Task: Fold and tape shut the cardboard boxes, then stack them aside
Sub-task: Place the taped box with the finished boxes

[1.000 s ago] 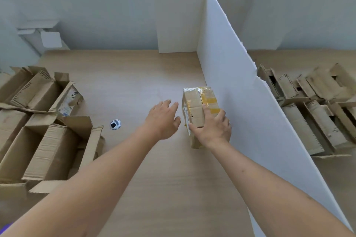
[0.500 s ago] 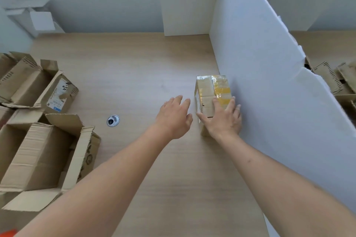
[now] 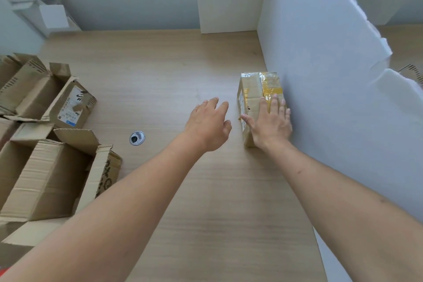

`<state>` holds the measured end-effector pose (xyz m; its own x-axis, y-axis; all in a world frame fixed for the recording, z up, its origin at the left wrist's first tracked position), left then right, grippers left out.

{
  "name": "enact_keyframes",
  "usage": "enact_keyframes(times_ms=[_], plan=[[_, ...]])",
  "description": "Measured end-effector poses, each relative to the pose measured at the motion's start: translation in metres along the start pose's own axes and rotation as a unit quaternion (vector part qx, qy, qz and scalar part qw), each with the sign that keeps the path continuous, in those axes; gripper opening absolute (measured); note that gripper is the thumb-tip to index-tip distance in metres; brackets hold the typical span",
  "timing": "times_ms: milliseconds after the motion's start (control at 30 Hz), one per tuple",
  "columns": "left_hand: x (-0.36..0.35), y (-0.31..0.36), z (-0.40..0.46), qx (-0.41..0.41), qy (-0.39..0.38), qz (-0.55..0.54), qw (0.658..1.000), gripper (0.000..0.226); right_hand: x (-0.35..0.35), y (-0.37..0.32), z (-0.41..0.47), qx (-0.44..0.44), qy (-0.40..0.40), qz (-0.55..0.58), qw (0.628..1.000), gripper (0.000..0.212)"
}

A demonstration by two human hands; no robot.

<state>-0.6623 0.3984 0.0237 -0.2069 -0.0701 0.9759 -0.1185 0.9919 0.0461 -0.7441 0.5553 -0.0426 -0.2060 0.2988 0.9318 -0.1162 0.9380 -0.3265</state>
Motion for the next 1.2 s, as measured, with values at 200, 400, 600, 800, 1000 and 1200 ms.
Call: enact_keyframes(times_ms=[200,400,600,800,1000,1200], plan=[[0.017,-0.015,-0.036,0.021,0.005,0.014,1.000,0.054,0.023,-0.019,-0.036,0.056,-0.003,0.047,0.997,0.066],[0.034,-0.036,-0.096,0.055,0.002,0.016,0.998,0.053,0.048,-0.074,-0.100,0.126,-0.048,0.079,0.988,0.056],[0.050,-0.066,-0.161,0.100,0.028,0.002,0.995,0.053,0.069,-0.127,-0.156,0.195,-0.069,0.066,0.976,0.055],[0.054,-0.110,-0.233,0.142,0.059,0.009,0.988,0.050,0.074,-0.180,-0.208,0.263,-0.088,0.058,0.959,0.051],[0.053,-0.169,-0.302,0.169,0.070,0.004,0.983,0.055,0.057,-0.246,-0.269,0.303,-0.112,0.056,0.945,0.043],[0.043,-0.251,-0.373,0.174,0.096,-0.003,0.980,0.048,0.027,-0.329,-0.334,0.325,-0.109,0.040,0.939,0.043]])
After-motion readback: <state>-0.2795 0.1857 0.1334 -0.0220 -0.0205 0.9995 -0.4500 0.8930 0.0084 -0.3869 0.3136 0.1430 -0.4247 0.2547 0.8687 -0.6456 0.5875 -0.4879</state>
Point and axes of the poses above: each hand's wrist, its own z-axis towards the middle knuckle, its own x-axis out of the back of the hand, y = z × x, the point moved 1 cm from there along z, towards the middle knuckle, and after that the axes turned 10 degrees about z, right-handed, at the moved point
